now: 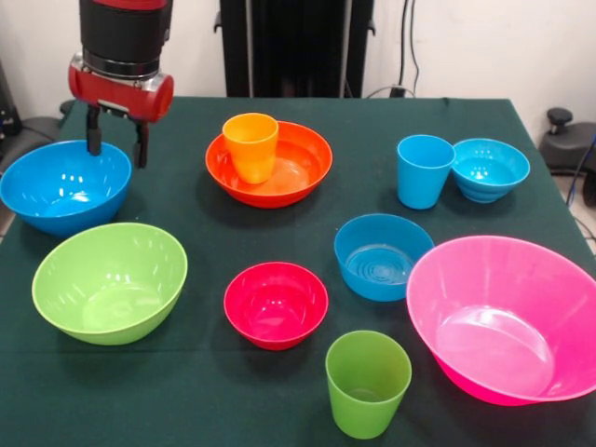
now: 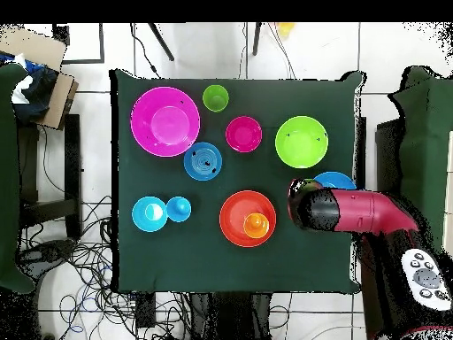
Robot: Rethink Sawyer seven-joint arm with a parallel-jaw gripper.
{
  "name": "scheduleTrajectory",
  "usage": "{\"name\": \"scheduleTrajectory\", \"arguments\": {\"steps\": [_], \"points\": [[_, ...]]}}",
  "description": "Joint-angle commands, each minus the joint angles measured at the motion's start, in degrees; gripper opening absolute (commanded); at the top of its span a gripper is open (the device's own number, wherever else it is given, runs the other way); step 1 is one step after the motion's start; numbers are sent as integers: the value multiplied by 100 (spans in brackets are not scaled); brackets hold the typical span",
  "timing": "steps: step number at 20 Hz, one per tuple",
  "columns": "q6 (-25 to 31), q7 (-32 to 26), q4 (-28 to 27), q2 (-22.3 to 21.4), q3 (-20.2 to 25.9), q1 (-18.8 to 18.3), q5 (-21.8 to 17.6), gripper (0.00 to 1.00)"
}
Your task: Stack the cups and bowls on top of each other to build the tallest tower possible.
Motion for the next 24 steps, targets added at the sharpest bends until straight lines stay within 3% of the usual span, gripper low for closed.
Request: {"name": "scheduleTrajectory", "arguments": {"steps": [1,14,24], "points": [[-372,390,115,218,-28,383,-199,100],[-679,534,184,219,-353,631,-134,100],[-1381,478,13,823,-543,477,-216,100]]}}
